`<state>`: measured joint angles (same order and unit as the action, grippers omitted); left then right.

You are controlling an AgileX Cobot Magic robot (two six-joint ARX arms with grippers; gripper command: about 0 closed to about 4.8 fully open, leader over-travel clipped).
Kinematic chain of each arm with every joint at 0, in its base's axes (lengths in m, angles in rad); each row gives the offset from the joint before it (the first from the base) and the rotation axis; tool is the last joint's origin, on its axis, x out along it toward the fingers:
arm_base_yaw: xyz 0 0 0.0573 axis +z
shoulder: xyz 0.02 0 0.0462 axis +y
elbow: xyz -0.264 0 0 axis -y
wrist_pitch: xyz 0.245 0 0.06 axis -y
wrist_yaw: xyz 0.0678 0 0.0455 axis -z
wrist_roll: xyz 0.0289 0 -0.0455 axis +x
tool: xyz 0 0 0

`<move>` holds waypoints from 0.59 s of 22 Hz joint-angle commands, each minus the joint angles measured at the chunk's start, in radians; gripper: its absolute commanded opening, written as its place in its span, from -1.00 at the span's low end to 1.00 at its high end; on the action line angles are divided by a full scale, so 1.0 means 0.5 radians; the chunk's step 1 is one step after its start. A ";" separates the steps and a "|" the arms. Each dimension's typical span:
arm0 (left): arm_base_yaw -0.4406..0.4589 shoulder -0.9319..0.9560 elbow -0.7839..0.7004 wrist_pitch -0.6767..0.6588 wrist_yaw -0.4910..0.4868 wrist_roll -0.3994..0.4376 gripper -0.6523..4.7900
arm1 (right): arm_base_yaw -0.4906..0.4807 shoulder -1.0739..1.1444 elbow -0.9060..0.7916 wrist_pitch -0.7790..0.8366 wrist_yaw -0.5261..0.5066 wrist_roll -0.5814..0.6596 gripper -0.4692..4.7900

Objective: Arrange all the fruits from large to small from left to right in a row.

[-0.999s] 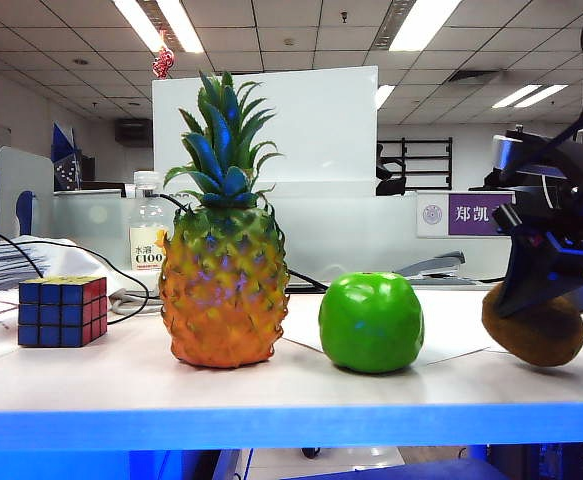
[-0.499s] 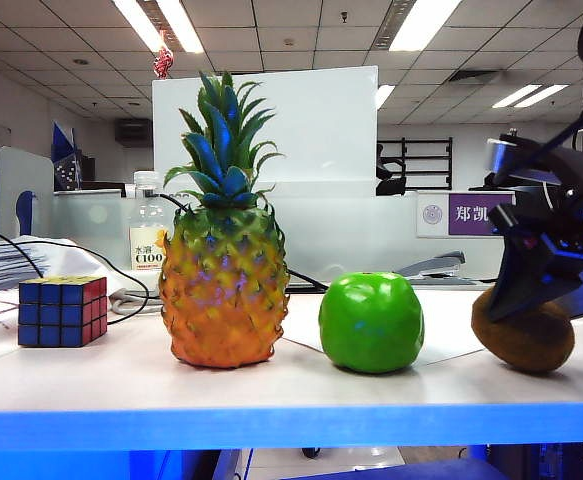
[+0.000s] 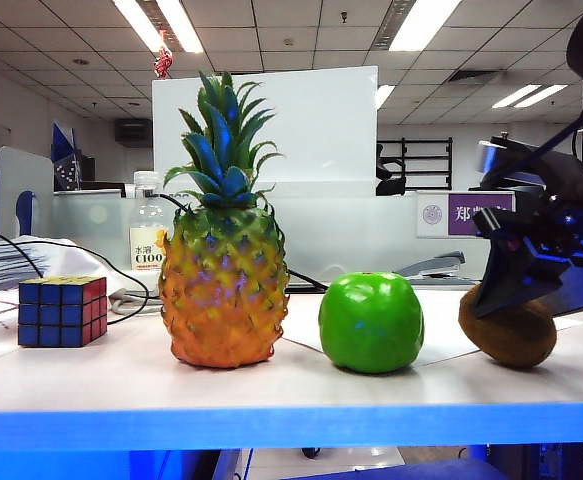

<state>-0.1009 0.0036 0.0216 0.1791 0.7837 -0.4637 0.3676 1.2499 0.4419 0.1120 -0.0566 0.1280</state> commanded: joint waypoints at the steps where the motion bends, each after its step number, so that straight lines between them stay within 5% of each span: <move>1: 0.000 -0.003 0.003 0.018 0.012 0.001 -0.68 | 0.003 -0.036 -0.004 -0.005 0.008 0.011 0.10; 2: 0.000 -0.003 0.003 0.018 0.012 0.001 -0.68 | 0.002 -0.047 -0.003 -0.004 0.016 0.011 0.11; 6: 0.000 -0.003 0.003 0.018 0.013 0.000 -0.68 | 0.002 -0.082 -0.002 0.011 0.037 0.012 0.79; 13: 0.000 -0.003 0.003 0.018 0.012 0.000 -0.68 | 0.002 -0.158 -0.002 0.043 0.078 0.015 1.00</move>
<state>-0.1009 0.0036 0.0216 0.1791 0.7841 -0.4641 0.3676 1.1839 0.4385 0.1074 -0.0280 0.1314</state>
